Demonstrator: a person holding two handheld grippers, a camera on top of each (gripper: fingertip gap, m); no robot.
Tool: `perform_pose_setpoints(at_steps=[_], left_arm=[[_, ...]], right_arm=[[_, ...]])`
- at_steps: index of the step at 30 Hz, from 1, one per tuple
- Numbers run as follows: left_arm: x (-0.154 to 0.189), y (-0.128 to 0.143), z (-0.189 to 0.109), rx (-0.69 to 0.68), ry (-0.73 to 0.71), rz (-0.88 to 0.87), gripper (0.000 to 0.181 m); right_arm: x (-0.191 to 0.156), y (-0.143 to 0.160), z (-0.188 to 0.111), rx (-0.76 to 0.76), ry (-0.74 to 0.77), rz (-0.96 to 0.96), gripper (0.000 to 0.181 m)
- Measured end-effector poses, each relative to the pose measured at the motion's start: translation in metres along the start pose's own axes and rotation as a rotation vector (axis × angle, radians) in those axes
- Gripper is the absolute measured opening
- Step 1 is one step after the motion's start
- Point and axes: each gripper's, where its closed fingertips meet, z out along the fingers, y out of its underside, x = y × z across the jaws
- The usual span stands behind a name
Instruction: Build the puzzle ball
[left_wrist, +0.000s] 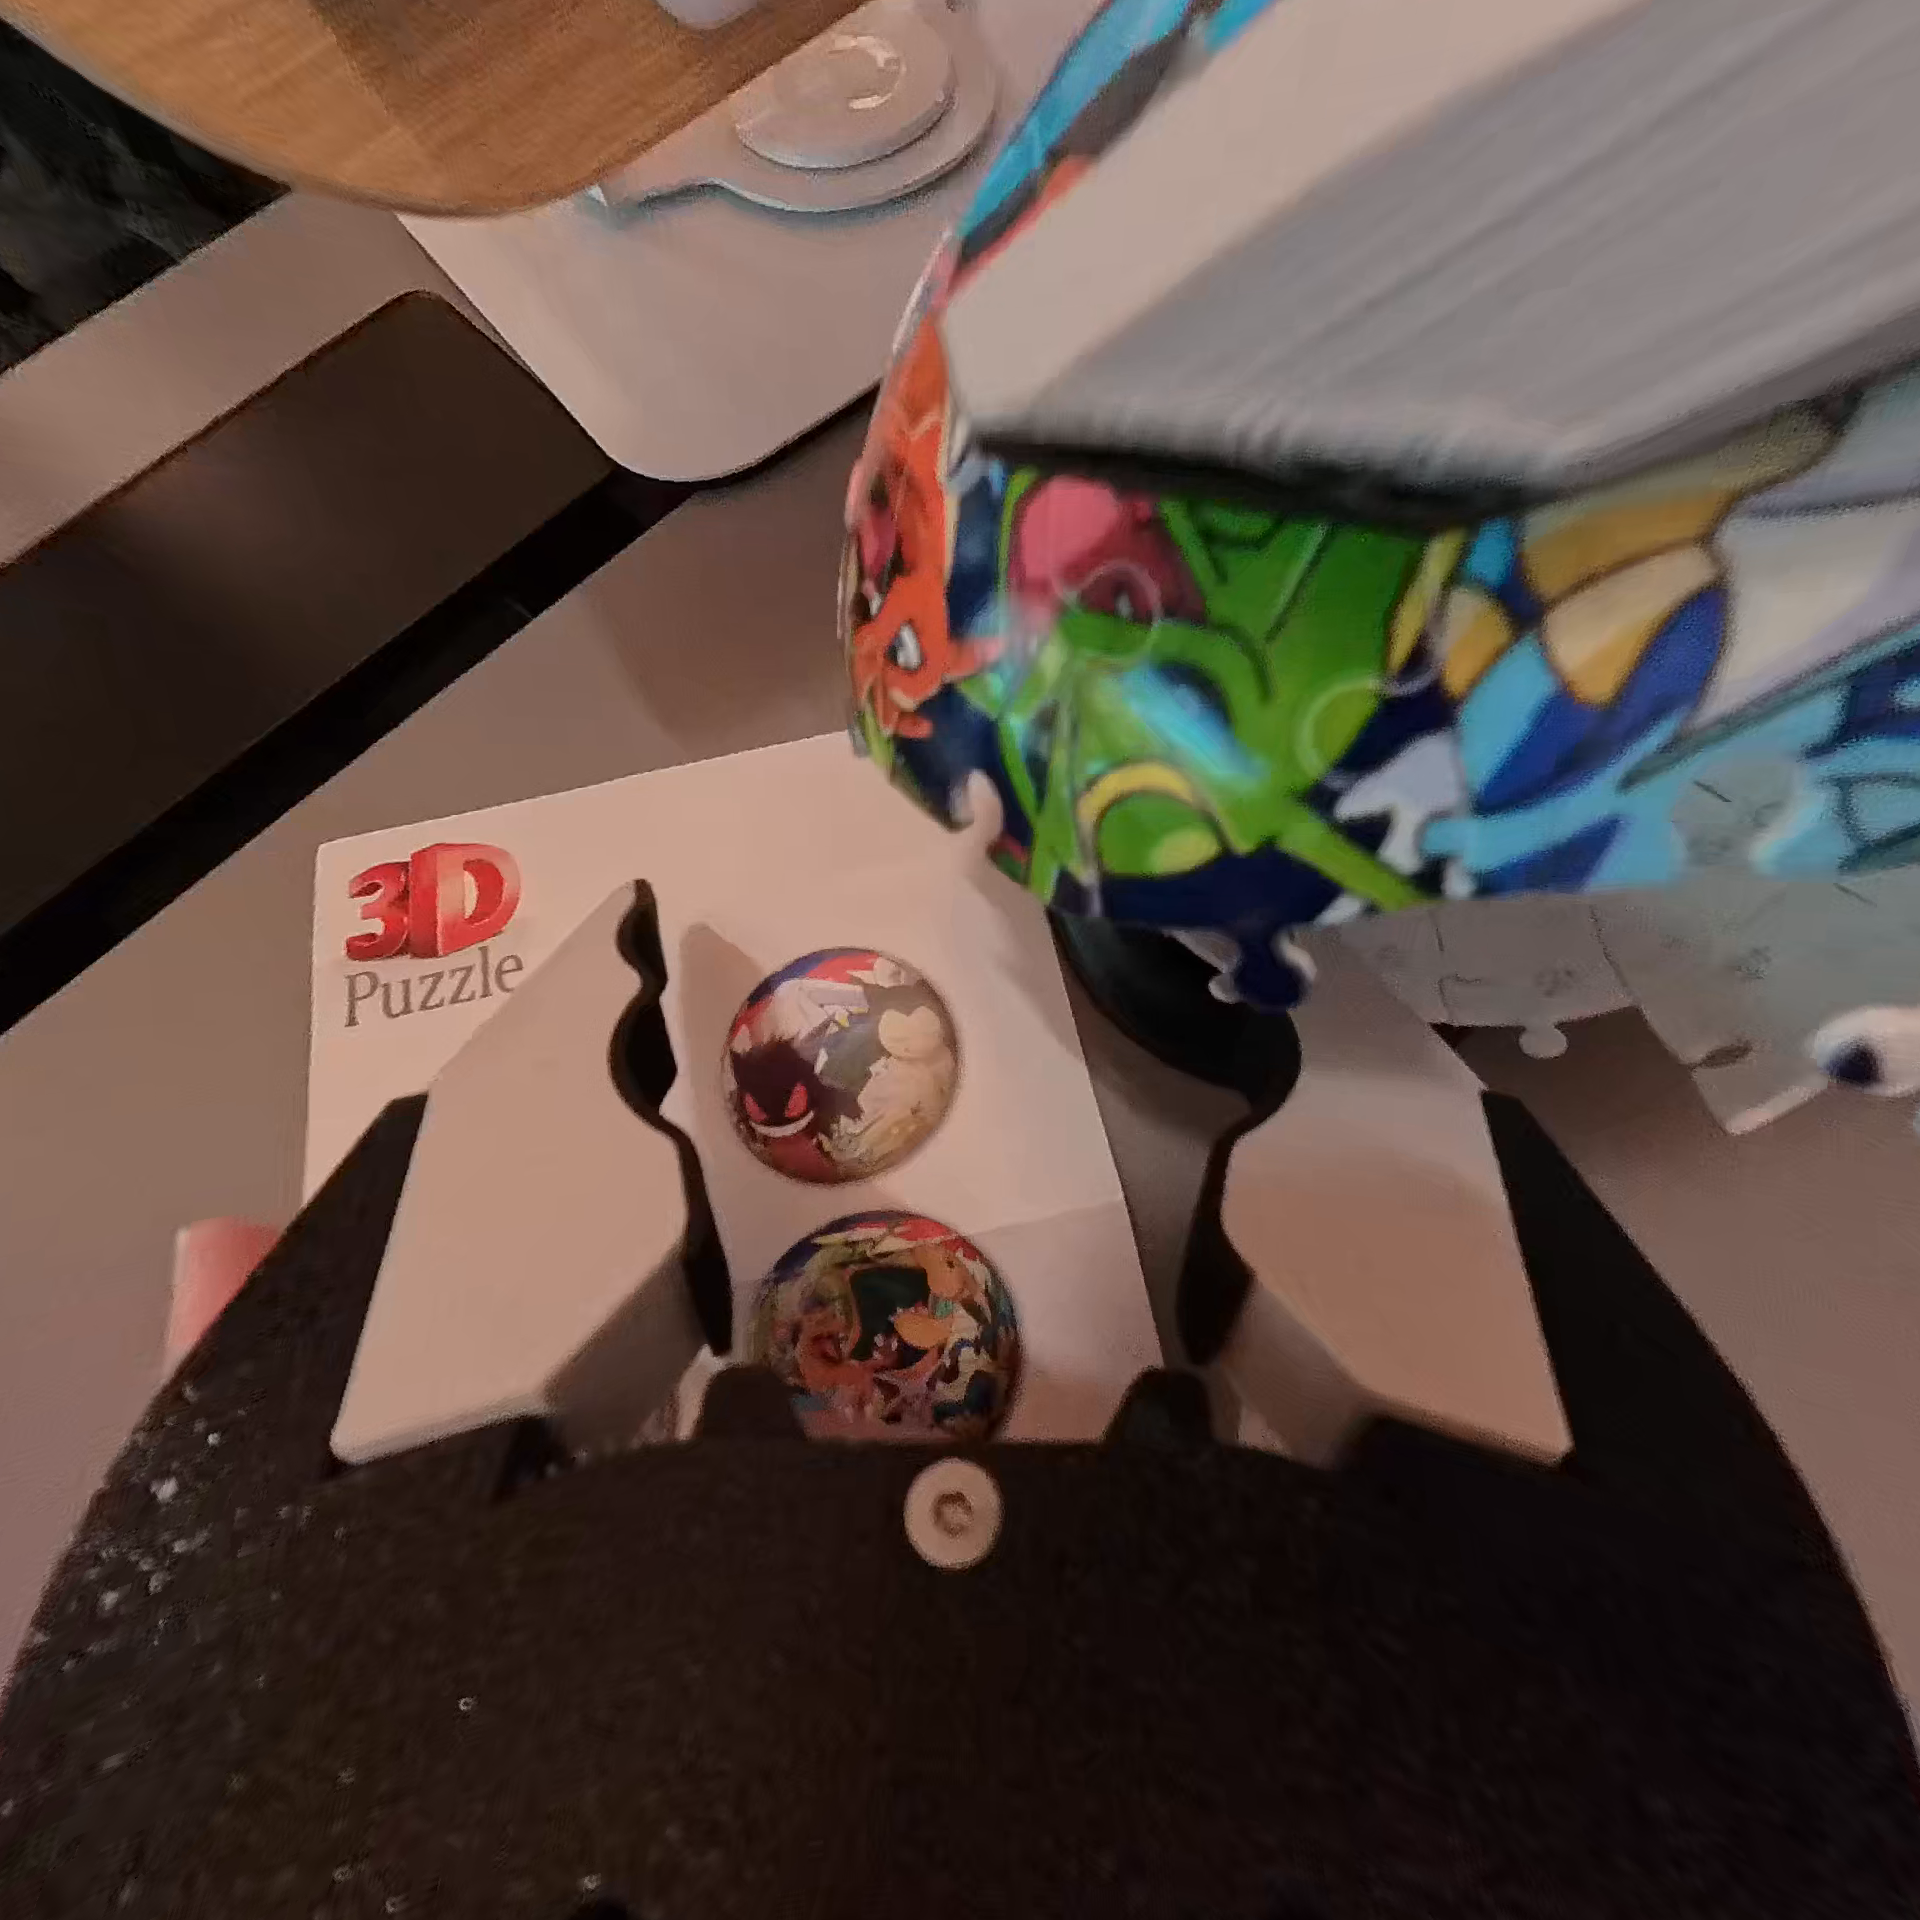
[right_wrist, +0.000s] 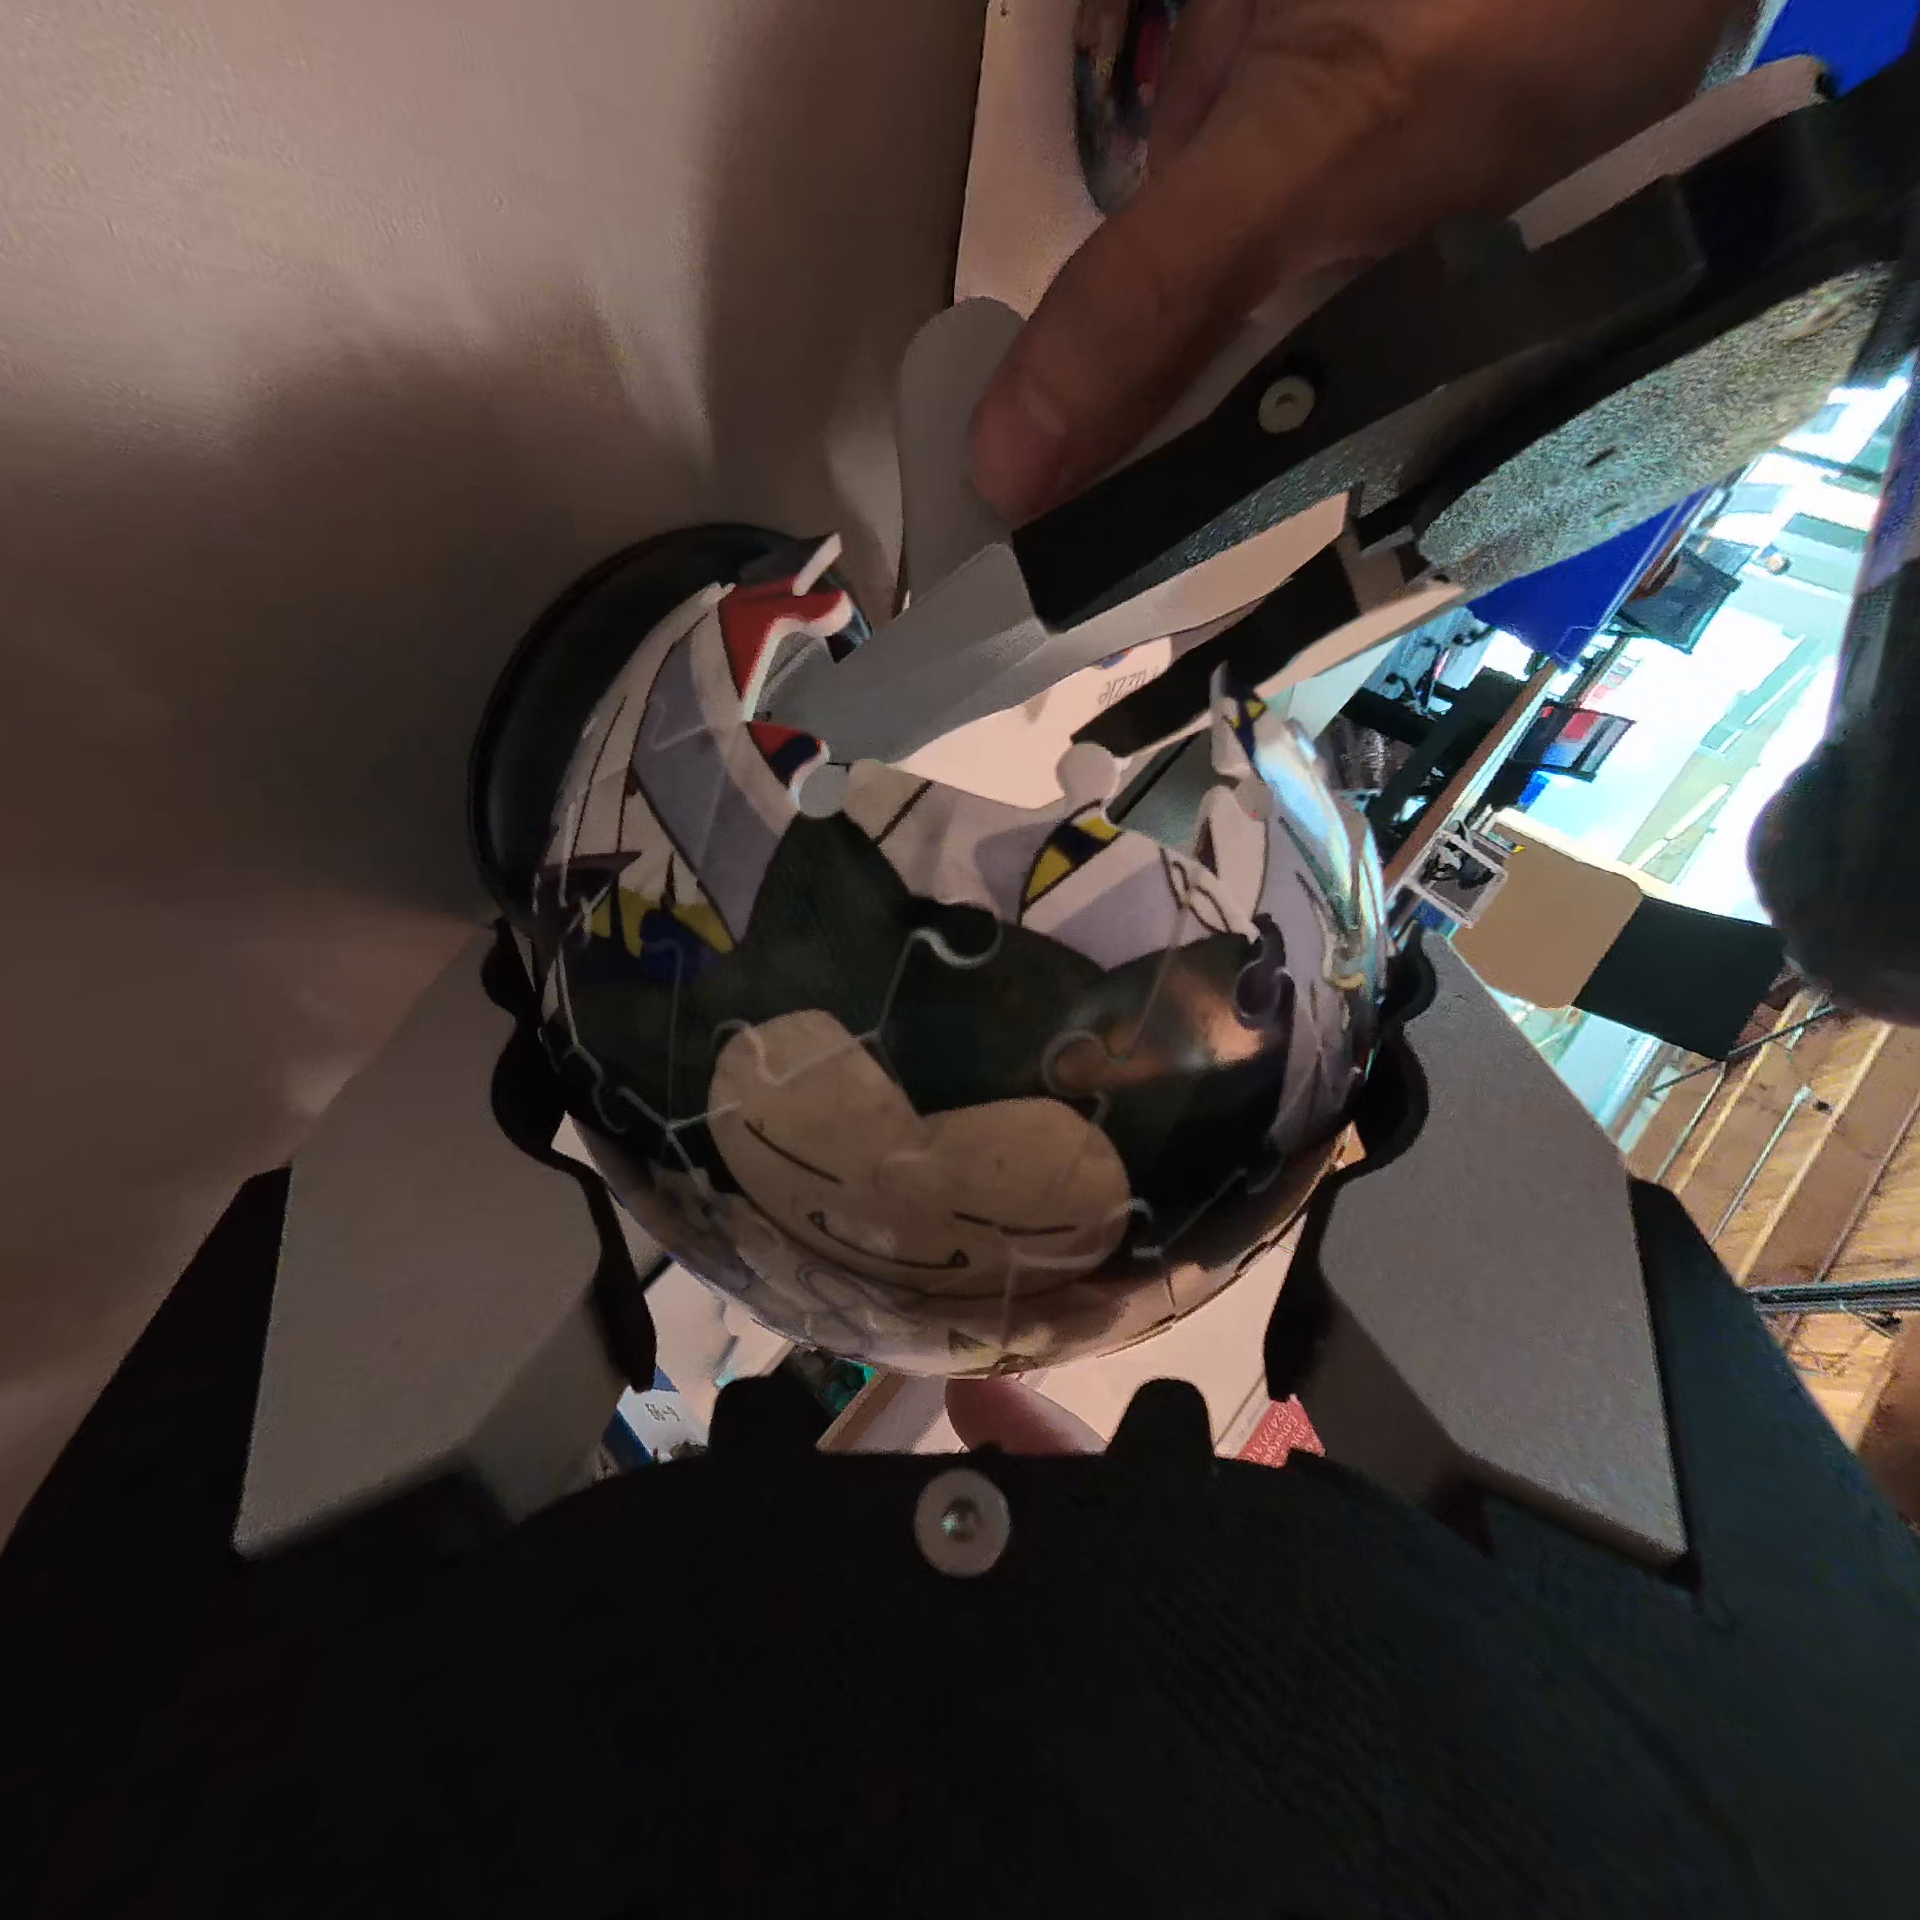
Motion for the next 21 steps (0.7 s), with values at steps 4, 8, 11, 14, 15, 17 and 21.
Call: perform_pose_setpoints(at_steps=[4, 8, 11, 14, 15, 17, 21], left_arm=[[0.0, 0.0, -0.006, 0.016, 0.034, -0.044, 0.11], [-0.004, 0.0, -0.018, 0.031, 0.052, -0.071, 0.11], [-0.001, 0.0, -0.016, 0.01, 0.054, -0.054, 0.11], [0.002, 0.005, -0.01, -0.02, 0.053, -0.041, 0.111], [0.001, 0.006, -0.009, -0.021, 0.047, -0.046, 0.112], [0.001, 0.006, -0.008, -0.023, 0.048, -0.049, 0.113], [-0.003, 0.006, -0.009, -0.05, 0.008, -0.025, 0.118]], right_arm=[[0.0, -0.003, 0.001, -0.012, -0.019, -0.019, 0.154], [0.001, -0.004, 0.002, -0.009, -0.021, -0.012, 0.155], [0.001, -0.005, 0.004, -0.01, -0.022, -0.014, 0.156], [0.001, -0.004, 0.005, -0.015, -0.029, -0.011, 0.157], [0.001, -0.004, 0.005, -0.015, -0.03, -0.009, 0.157], [0.001, -0.004, 0.005, -0.014, -0.03, -0.006, 0.157], [0.001, -0.003, 0.004, -0.014, -0.034, 0.0, 0.156]])
